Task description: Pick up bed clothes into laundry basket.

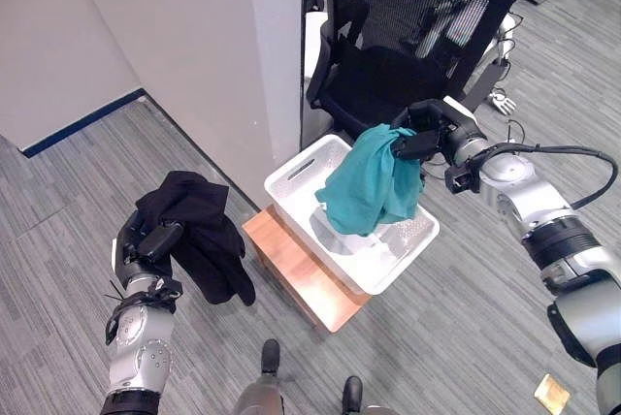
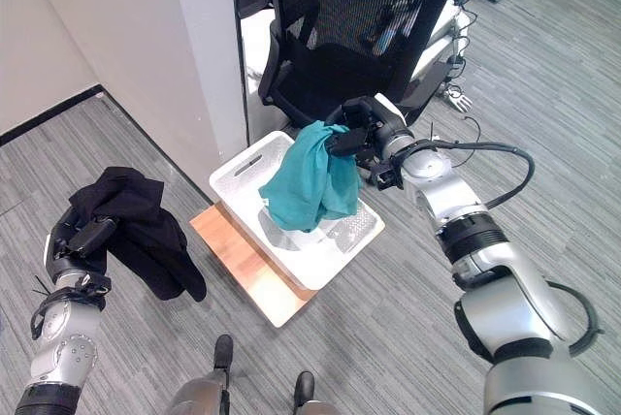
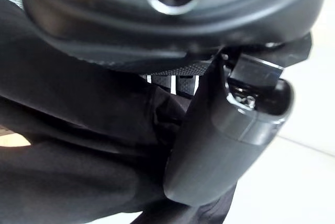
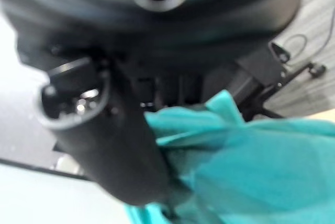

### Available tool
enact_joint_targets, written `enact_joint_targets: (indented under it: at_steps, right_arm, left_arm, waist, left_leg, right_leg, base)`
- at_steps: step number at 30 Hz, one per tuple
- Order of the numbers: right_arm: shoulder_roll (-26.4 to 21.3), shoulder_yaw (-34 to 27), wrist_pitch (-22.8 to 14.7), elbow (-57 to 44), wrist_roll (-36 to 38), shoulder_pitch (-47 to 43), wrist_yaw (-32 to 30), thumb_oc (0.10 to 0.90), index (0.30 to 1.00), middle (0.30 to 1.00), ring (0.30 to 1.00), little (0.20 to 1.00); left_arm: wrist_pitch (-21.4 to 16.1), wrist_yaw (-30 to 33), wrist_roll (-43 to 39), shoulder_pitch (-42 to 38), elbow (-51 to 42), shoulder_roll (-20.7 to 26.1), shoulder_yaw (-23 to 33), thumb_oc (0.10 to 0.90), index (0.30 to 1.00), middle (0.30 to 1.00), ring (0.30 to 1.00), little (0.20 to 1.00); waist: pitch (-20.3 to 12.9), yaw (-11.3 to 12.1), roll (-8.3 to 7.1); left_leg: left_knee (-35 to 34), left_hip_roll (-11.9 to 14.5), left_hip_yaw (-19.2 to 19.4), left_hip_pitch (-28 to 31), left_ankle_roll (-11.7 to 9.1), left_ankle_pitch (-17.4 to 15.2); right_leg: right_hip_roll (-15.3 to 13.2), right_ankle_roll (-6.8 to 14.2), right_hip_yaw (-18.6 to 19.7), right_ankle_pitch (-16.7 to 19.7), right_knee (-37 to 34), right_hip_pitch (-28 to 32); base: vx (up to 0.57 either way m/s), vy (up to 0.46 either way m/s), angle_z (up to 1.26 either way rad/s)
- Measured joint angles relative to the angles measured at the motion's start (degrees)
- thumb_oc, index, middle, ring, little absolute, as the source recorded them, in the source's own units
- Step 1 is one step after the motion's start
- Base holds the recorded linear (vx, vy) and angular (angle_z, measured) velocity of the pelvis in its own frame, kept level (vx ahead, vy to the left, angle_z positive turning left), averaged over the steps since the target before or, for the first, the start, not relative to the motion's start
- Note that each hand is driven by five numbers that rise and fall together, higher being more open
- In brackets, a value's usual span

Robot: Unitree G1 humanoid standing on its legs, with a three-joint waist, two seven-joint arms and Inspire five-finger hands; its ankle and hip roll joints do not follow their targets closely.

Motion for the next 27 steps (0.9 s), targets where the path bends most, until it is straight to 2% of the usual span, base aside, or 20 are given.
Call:
enact_joint_targets:
  at_steps: [4, 9, 11, 22, 23, 27]
  right_arm:
    - [5.9, 0.5, 0.0, -1.0, -2.0, 3.0, -0.2, 0.400, 0.300, 0.300, 0.300, 0.300]
    - [7.8, 2.2, 0.6, -4.4, -4.7, 7.3, 0.2, 0.400, 0.300, 0.300, 0.300, 0.300]
    - [9.4, 0.2, 0.6, -3.8, -6.7, 8.8, 0.2, 0.400, 0.300, 0.300, 0.300, 0.300]
    - [7.7, -1.5, 0.9, 0.3, -13.0, 8.5, -0.4, 0.400, 0.300, 0.300, 0.300, 0.300]
    - [7.3, -1.5, 0.9, 0.7, -13.9, 8.3, -0.4, 0.800, 0.900, 0.900, 0.900, 0.900]
    - [6.9, -1.1, 1.0, 2.0, -17.8, 7.9, -0.1, 0.800, 0.900, 0.900, 0.900, 0.900]
  left_arm:
    - [0.0, 0.0, 0.0, -0.4, -0.2, -0.1, -0.9, 0.400, 0.300, 0.300, 0.300, 0.300]
    - [0.0, 0.1, 0.1, -0.5, -0.3, -0.1, -0.7, 0.400, 0.300, 0.300, 0.300, 0.300]
    - [0.0, 0.2, 0.1, -0.3, -0.3, -0.1, -0.7, 0.400, 0.300, 0.300, 0.300, 0.300]
    - [0.0, 1.0, 0.1, -0.1, -0.2, -0.1, -0.1, 0.400, 0.300, 0.300, 0.300, 0.300]
    - [0.0, 1.0, 0.1, -0.1, -0.2, -0.1, -0.1, 0.400, 0.300, 0.300, 0.300, 0.300]
    - [0.0, 0.9, 0.1, -0.1, -0.1, -0.1, -0.1, 0.400, 0.300, 0.300, 0.300, 0.300]
  waist:
    - [0.0, -0.1, 0.07]
    - [0.1, 0.3, 0.22]
    - [0.1, 0.3, 0.30]
    - [0.1, 0.8, 0.85]
    - [0.1, 0.9, 0.93]
    - [0.1, 0.8, 1.02]
  left_leg:
    - [0.0, 0.0, 0.1, 0.0, 0.0, 0.0]
    - [0.0, -0.1, 0.1, -0.8, 0.0, 0.0]
    - [0.0, 0.0, 0.0, -0.8, 0.0, 0.0]
    - [0.0, -0.1, 0.0, -0.8, 0.0, 0.0]
    - [0.0, -0.1, 0.0, -0.8, 0.0, 0.0]
    - [0.0, 0.0, 0.0, -0.8, 0.0, 0.0]
  right_leg:
    - [0.0, 0.0, 0.0, 0.0, 0.0, -0.1]
    - [-0.1, 0.0, 0.0, 0.0, 0.0, -0.8]
    - [0.0, 0.0, -0.1, 0.0, 0.0, -0.7]
    - [-0.1, 0.0, -0.1, 0.0, 0.0, -0.7]
    - [0.0, 0.0, -0.1, 0.0, 0.0, -0.7]
    - [0.0, 0.0, 0.0, 0.0, 0.0, -0.8]
  base:
    - [0.00, 0.000, 0.00]
    - [0.00, 0.000, 0.02]
    - [0.00, 0.000, 0.00]
    - [0.00, 0.000, 0.00]
    - [0.00, 0.000, 0.00]
    - [0.00, 0.000, 0.00]
